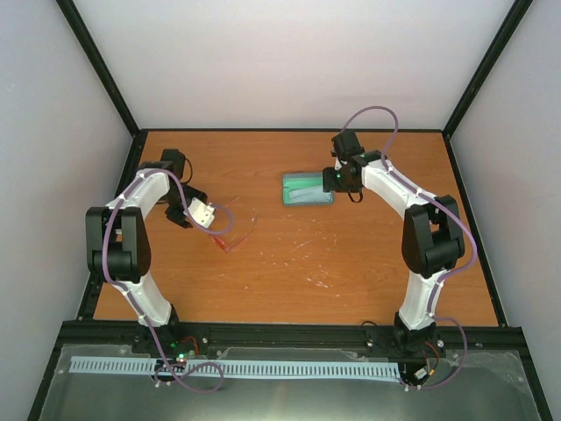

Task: Organize the sunglasses
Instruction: Pick up the sunglasses from the center of the board.

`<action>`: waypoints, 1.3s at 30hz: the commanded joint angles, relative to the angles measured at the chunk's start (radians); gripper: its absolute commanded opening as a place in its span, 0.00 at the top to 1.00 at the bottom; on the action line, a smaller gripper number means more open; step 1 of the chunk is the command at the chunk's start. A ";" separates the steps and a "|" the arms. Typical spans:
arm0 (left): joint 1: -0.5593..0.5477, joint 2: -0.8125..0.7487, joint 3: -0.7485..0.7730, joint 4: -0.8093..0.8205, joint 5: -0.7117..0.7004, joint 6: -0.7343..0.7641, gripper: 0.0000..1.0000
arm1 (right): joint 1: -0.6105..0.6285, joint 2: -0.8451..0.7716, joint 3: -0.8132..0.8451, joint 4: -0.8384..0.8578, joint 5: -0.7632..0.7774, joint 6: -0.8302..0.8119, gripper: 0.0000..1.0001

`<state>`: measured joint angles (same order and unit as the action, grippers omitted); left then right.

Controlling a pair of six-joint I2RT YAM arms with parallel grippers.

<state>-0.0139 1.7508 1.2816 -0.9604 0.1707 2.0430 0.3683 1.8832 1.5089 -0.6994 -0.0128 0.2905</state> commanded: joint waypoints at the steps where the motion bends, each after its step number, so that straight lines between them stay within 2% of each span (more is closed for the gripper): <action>1: -0.018 -0.017 -0.011 0.010 0.019 0.236 0.31 | 0.004 -0.031 -0.033 0.025 -0.014 0.018 0.40; 7: -0.034 0.023 -0.022 0.045 0.018 0.192 0.35 | 0.004 -0.034 -0.046 0.033 -0.027 0.026 0.40; 13: -0.048 0.062 -0.010 0.052 0.005 0.165 0.48 | 0.004 -0.044 -0.050 0.029 -0.018 0.019 0.40; 19: -0.056 0.084 -0.024 0.062 -0.018 0.126 0.55 | 0.004 -0.062 -0.071 0.035 -0.012 0.023 0.40; 25: -0.062 0.086 -0.043 0.089 -0.038 0.094 0.69 | 0.004 -0.074 -0.090 0.038 -0.014 0.027 0.40; 34: -0.061 0.092 -0.082 0.111 -0.060 0.042 0.77 | 0.003 -0.072 -0.084 0.039 -0.028 0.025 0.40; 39: -0.062 0.098 -0.095 0.128 -0.063 0.023 0.86 | 0.004 -0.071 -0.080 0.035 -0.027 0.024 0.40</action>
<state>-0.0689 1.8332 1.1908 -0.8444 0.1078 2.0609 0.3683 1.8389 1.4242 -0.6754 -0.0395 0.3050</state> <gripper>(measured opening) 0.178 0.602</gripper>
